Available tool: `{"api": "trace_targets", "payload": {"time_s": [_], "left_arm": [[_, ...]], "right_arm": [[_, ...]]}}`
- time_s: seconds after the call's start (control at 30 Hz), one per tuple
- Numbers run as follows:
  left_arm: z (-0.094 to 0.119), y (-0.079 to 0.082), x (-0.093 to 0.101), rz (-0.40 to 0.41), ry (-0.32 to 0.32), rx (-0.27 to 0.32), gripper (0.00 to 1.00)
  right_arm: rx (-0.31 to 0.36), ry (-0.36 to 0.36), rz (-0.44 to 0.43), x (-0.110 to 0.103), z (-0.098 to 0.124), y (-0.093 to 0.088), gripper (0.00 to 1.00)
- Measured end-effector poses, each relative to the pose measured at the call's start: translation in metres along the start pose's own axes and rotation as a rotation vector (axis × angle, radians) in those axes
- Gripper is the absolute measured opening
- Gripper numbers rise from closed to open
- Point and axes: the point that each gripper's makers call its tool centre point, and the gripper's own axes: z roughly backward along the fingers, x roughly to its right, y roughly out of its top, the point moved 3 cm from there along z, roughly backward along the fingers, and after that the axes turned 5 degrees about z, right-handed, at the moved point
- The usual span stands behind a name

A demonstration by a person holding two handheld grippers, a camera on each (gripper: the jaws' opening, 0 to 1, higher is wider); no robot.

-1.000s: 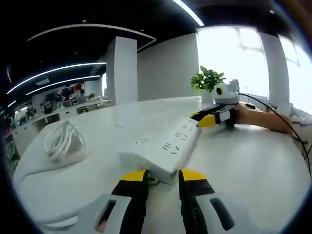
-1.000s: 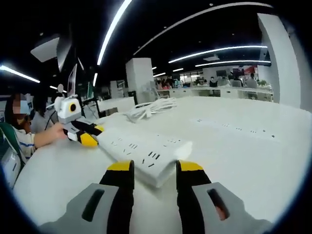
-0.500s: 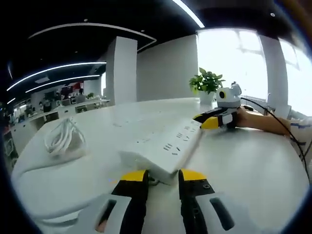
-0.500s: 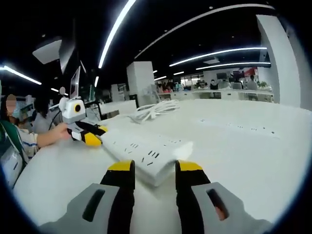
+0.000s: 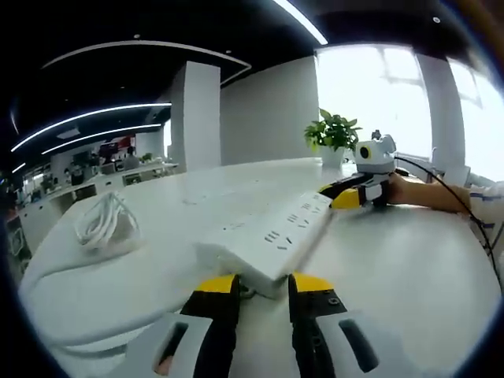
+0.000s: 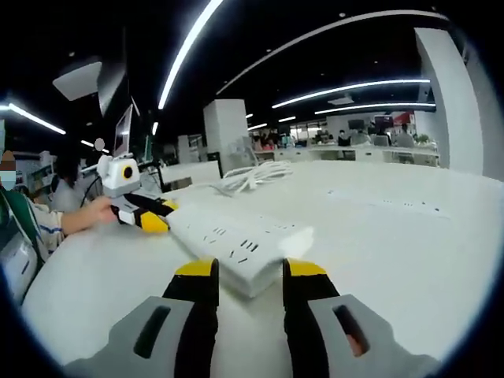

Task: Straighten the power strip on the desk, plug the charger into it

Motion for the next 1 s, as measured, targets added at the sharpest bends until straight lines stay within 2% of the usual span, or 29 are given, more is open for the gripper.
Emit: {"api": "trace_targets", "payload": {"time_s": [0.37,1.0], "left_arm": [[0.011,-0.006,0.009,-0.029,-0.005,-0.007,0.24],[0.017,-0.009,0.019,-0.043,-0.033,-0.024,0.23]], "right_arm": [[-0.022,0.003,0.03,-0.021,0.015,-0.005,0.28],[-0.052,0.01,0.022,-0.032,0.029,-0.007,0.27]]}}
